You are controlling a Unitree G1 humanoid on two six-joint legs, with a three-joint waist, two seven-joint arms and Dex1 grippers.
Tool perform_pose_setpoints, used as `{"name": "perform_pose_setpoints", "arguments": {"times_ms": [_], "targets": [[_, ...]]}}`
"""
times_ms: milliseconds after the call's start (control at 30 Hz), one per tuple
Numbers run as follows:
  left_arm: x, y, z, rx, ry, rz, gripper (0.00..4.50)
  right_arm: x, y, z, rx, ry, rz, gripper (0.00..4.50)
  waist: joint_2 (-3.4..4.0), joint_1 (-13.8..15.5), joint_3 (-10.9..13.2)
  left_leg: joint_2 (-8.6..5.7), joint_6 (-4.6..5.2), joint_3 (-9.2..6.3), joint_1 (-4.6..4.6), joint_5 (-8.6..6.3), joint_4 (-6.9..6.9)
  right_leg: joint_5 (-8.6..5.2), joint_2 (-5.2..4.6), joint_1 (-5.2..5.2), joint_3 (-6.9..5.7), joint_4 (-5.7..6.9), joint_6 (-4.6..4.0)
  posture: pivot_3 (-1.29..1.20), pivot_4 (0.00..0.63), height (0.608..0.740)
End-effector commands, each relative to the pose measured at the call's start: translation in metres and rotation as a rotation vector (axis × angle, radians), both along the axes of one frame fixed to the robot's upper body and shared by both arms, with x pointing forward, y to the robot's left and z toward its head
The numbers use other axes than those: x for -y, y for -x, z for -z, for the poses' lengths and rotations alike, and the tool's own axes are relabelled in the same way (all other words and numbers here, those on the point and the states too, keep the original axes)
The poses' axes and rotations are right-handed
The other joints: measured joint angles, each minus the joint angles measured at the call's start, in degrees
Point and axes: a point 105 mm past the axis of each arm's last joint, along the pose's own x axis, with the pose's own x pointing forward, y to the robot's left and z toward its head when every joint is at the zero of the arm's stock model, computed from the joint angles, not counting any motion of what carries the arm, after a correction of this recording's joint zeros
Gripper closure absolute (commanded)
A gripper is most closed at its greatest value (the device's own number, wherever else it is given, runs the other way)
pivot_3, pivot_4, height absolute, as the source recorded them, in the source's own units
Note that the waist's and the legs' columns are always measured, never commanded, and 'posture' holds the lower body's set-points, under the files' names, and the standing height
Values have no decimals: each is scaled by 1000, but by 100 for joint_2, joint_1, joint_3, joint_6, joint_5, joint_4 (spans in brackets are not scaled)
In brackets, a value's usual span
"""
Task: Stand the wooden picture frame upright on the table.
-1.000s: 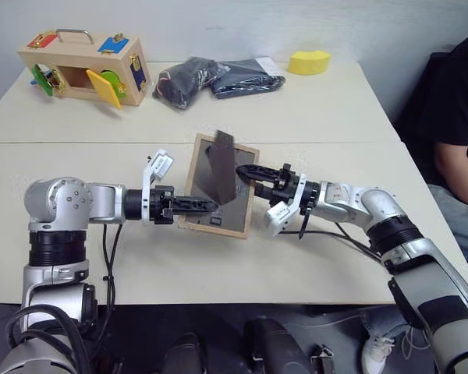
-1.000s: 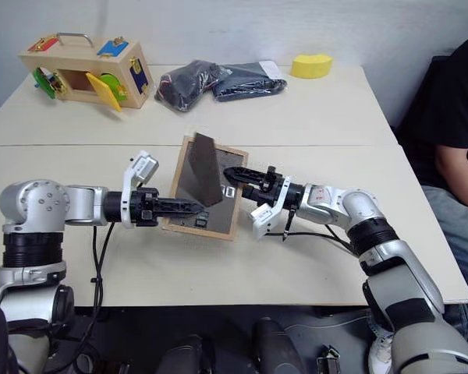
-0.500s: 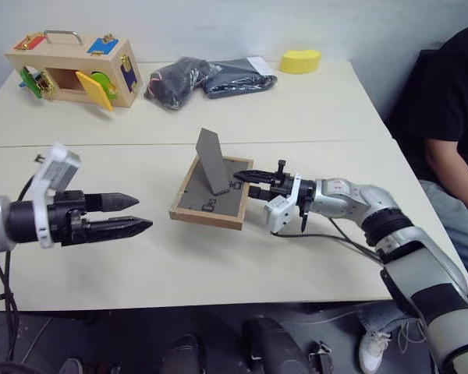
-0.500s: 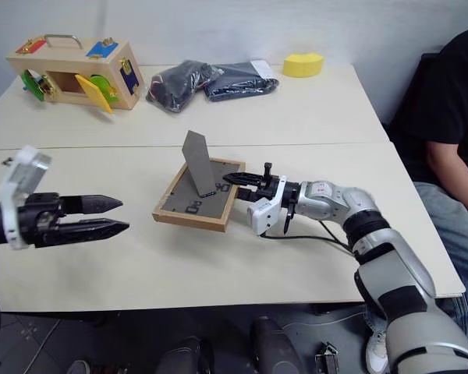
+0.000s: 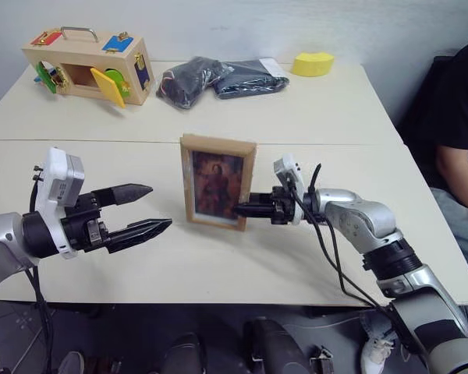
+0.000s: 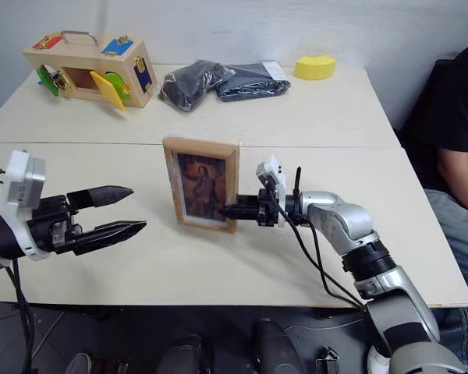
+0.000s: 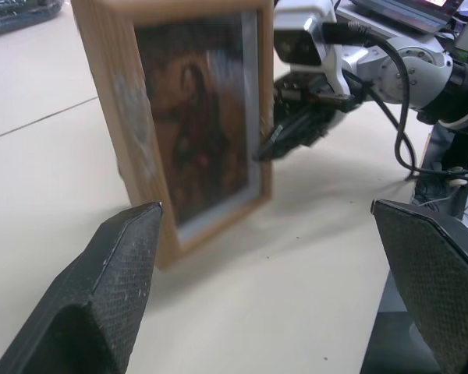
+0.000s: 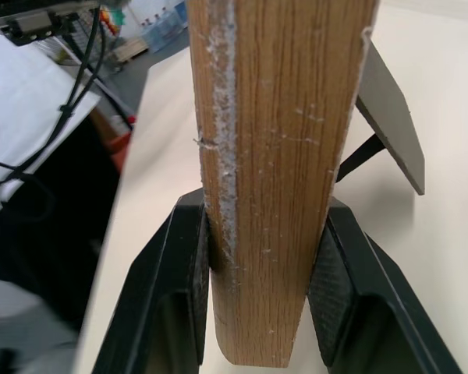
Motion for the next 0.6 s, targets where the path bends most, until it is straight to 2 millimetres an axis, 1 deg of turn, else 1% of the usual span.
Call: {"name": "perform_pose_setpoints", "arguments": {"times_ms": [33, 100, 167, 200, 267, 300, 333, 367, 400, 433, 467, 500, 533, 567, 600], "targets": [[-2, 0, -4, 30, -17, 5, 0, -1, 10, -4, -35, -16, -44, 3267, 0, -12, 0, 0, 0, 0, 0, 0, 0, 0, 0, -1, 1, 0, 0, 0, 150, 740], [-2, -1, -4, 30, -24, 13, 0, 1, 15, 6, -57, 19, -59, 2549, 0, -10, 0, -1, 0, 1, 1, 0, 0, 0, 1, -1, 1, 1, 0, 0, 150, 740], [-4, -2, -6, 31, -20, 18, 0, 3, 20, 13, -51, 47, -77, 1994, 0, -6, 0, -1, 0, 1, 2, 0, 0, 0, 1, 0, 1, 0, 0, 0, 150, 740], [-5, -2, -8, 32, -12, 24, 0, 4, 23, 14, -39, 62, -87, 1699, -1, -3, 0, -1, 1, 1, 1, 0, 0, 0, 0, 0, 1, -2, 0, 0, 150, 740], [-7, -2, -11, 33, -8, 32, 0, 9, 25, 13, 6, 83, -93, 877, 0, 3, 0, -2, 4, 1, -2, -3, -1, 0, -1, 0, 1, -5, 0, 0, 150, 740], [-8, -2, -12, 34, -11, 34, 0, 12, 24, 11, 30, 93, -86, 589, 0, -4, 0, -3, 5, 2, -2, -3, -1, 0, -1, 0, 1, -5, 0, 0, 150, 740], [-9, -2, -12, 36, -14, 37, 0, 20, 21, 10, 84, 134, -68, 182, 0, -9, 0, -3, 5, 2, -2, -3, 0, 0, -1, -1, 2, -5, 0, 0, 150, 740], [-10, -2, -13, 37, -15, 39, 0, 26, 20, 9, 120, 164, -57, 19, 1, -8, 1, -2, 4, 2, -2, -3, 0, 0, -1, 0, 1, -5, 0, 0, 150, 740], [-11, -2, -14, 38, -16, 42, 0, 34, 20, 9, 179, 209, -57, 19, 2, -3, 1, -3, 4, 3, -2, -3, -1, 0, -1, -1, 2, -5, 0, 0, 150, 740], [-12, -1, -15, 41, -16, 45, 0, 50, 19, 6, 237, 273, -57, 19, 2, 3, 1, -3, 4, 3, 0, -4, -1, 0, -1, 0, 2, -6, 0, 0, 150, 740], [-13, -1, -16, 46, -21, 48, 0, 72, 20, -1, 297, 331, -63, 19, 7, 10, 5, -4, 4, 2, -1, -4, -2, 0, -1, 0, 1, -7, 0, 0, 150, 740], [-14, 0, -16, 53, -28, 52, 0, 93, 23, -13, 323, 363, -73, 19, 10, 36, 7, -5, 5, 3, -2, -4, -3, 0, -1, -1, 2, -9, 0, 0, 150, 740], [-15, 0, -16, 56, -36, 55, 0, 114, 28, -31, 330, 358, -81, 19, 10, 77, 9, -6, 8, 5, -2, -6, -4, 0, -2, 1, 2, -14, 1, 0, 150, 740], [-15, 0, -16, 57, -42, 58, 0, 126, 32, -43, 334, 345, -90, 19, 15, 118, 15, -7, 10, 5, -4, -8, -4, 0, -2, 0, 2, -17, 1, 0, 150, 740], [-16, 0, -16, 59, -49, 58, 0, 132, 36, -53, 326, 323, -94, 19, 15, 130, 15, -7, 13, 8, -5, -10, -3, 1, -2, 0, 4, -20, 2, 0, 150, 740]]}}
